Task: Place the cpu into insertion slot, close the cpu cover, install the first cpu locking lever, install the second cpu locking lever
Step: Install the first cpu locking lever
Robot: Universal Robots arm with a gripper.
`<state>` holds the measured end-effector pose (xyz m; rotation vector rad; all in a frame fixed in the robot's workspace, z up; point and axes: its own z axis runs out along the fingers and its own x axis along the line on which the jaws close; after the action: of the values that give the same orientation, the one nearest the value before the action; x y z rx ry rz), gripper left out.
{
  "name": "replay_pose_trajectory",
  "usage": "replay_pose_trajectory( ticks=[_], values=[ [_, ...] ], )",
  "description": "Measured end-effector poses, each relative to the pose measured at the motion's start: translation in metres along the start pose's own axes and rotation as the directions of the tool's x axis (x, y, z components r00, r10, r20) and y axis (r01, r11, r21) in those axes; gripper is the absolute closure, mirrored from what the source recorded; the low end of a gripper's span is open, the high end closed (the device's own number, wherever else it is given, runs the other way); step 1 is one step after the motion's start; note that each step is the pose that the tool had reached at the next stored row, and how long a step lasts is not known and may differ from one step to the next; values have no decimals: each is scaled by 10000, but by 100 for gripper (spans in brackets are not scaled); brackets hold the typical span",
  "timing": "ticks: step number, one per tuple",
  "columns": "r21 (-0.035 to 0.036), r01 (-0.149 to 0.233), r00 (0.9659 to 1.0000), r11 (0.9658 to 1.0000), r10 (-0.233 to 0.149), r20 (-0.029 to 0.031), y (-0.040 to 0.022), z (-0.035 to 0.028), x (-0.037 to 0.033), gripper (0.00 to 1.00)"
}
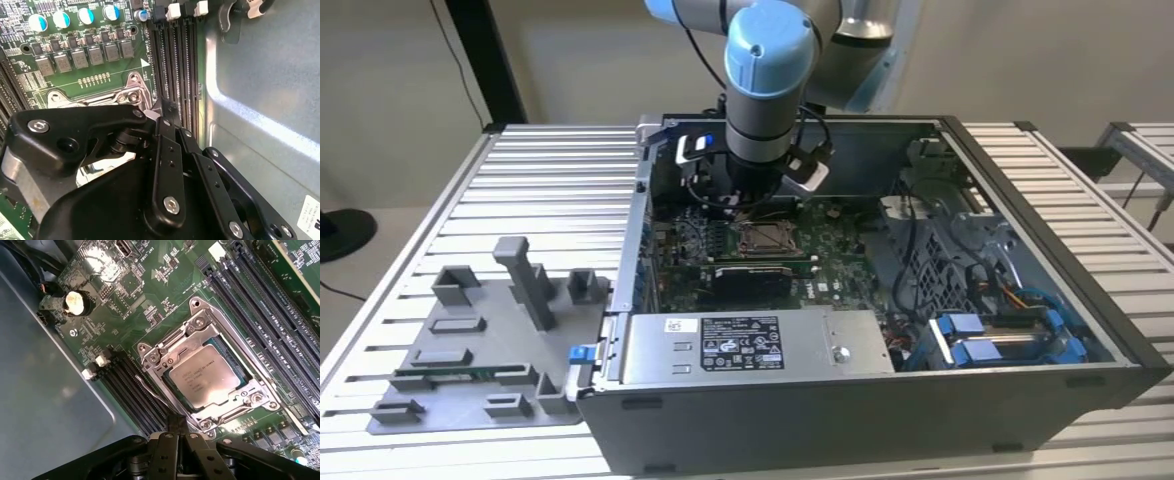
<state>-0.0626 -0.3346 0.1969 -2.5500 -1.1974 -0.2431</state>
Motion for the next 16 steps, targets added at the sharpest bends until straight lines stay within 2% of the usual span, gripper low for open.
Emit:
replay_pose_trajectory(
  ticks=[10, 16],
  values=[
    [19, 57, 10000, 10000, -57, 14, 11, 10, 42, 100],
    [31, 81, 10000, 10000, -81, 22, 68, 12, 90, 100]
  ],
)
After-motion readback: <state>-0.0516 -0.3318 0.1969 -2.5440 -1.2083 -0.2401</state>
